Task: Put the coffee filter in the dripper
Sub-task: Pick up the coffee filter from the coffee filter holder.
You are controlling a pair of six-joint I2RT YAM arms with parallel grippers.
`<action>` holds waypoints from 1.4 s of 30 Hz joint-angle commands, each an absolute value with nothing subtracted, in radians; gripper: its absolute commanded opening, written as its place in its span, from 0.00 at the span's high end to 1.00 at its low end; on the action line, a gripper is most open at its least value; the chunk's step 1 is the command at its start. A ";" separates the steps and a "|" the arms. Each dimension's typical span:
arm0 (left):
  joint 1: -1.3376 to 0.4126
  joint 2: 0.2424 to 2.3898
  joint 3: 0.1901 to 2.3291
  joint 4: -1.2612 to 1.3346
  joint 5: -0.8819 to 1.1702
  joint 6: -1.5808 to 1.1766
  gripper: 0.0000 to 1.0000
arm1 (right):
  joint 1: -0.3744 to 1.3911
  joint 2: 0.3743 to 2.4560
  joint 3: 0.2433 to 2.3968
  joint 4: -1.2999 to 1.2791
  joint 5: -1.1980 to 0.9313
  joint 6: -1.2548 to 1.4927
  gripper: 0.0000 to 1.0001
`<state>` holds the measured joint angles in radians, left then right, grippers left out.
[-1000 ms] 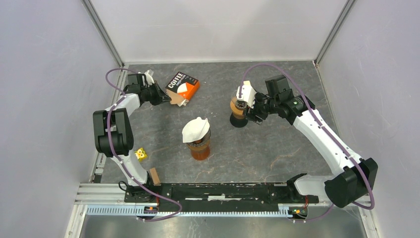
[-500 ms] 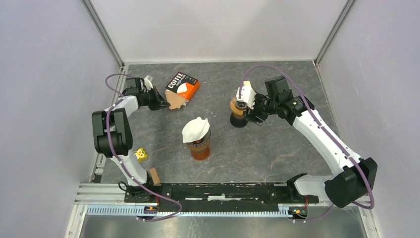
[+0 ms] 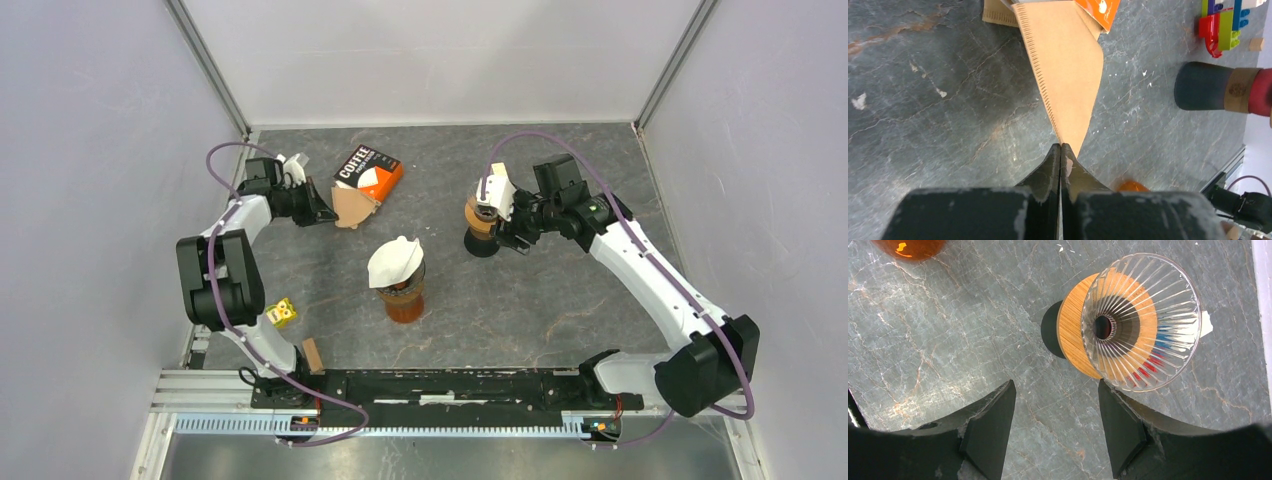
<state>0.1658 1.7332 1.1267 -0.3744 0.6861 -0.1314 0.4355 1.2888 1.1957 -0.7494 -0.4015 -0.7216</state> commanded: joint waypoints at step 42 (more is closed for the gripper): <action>-0.467 1.333 1.764 -1.080 0.765 0.561 0.98 | 0.563 1.338 1.561 -0.585 -0.699 -0.724 0.02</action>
